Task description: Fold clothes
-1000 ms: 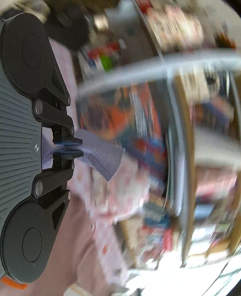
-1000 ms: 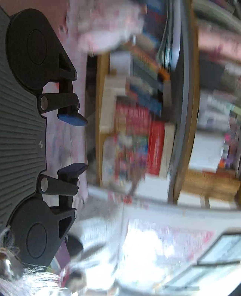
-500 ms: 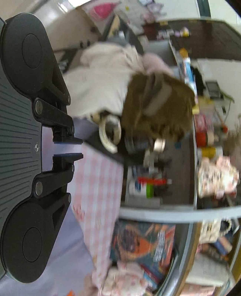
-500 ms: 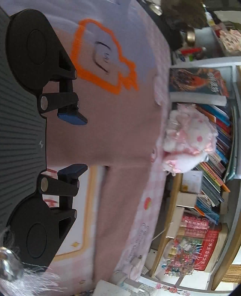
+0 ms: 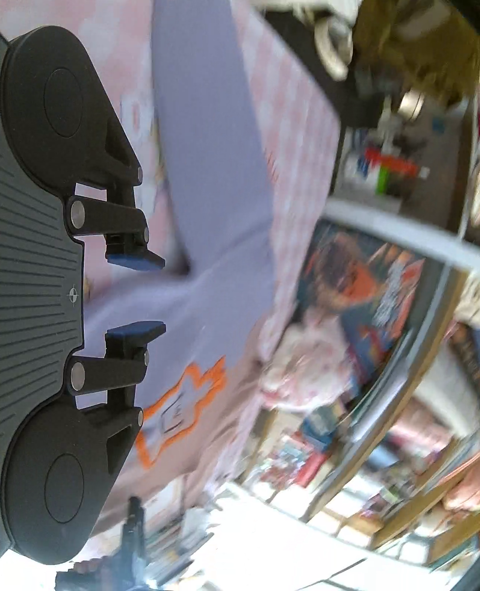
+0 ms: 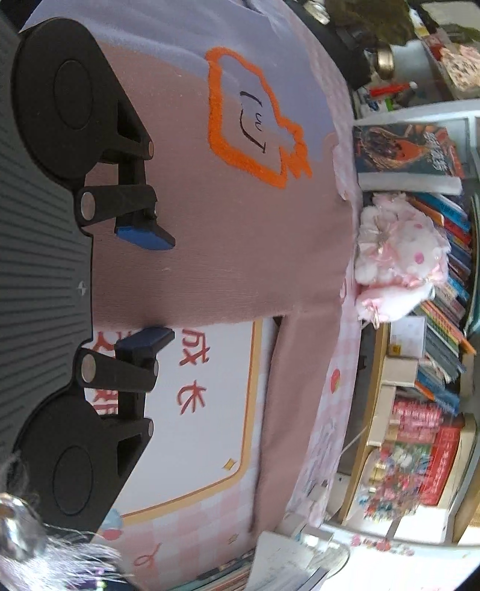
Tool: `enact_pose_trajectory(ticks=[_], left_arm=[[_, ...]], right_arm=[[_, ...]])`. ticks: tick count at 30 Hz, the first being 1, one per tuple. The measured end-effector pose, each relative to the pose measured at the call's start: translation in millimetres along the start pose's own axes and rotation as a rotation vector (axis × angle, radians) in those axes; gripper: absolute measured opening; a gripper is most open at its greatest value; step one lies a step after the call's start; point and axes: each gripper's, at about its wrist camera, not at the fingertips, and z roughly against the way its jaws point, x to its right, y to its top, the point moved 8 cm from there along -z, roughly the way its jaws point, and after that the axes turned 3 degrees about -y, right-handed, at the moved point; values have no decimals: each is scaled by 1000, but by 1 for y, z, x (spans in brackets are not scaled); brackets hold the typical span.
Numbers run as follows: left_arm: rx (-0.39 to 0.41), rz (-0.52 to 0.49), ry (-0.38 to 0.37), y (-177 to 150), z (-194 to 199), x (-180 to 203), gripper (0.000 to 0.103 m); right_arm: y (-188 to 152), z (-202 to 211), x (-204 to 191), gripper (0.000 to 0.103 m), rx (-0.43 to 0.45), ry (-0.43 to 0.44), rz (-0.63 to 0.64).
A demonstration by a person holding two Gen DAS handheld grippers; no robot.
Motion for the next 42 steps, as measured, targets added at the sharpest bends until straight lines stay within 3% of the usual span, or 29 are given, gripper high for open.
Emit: enact_pose_trajectory(ticks=[4, 8, 9, 11, 19, 23, 34, 42], left_arm=[[-60, 6, 37, -3, -33, -4, 31], [-69, -62, 50, 1, -53, 0, 25], [-69, -85, 70, 4, -58, -1, 14], [-72, -89, 91, 14, -67, -8, 7], [-63, -122, 204, 57, -106, -30, 7], [-67, -122, 197, 60, -114, -28, 7], [-68, -157, 134, 60, -134, -2, 7], [-61, -120, 139, 60, -127, -8, 9]], right_arm=[[-7, 5, 6, 31, 13, 2, -43], [-11, 10, 7, 15, 22, 32, -68], [-12, 11, 6, 14, 24, 41, -73], [-14, 12, 0, 13, 28, 58, -78], [-19, 18, -30, 11, 49, 124, -84], [-17, 15, -41, 10, 83, 102, -52], [-10, 5, 2, 9, 115, 8, -142], [-13, 9, -3, 10, 113, 15, -142]])
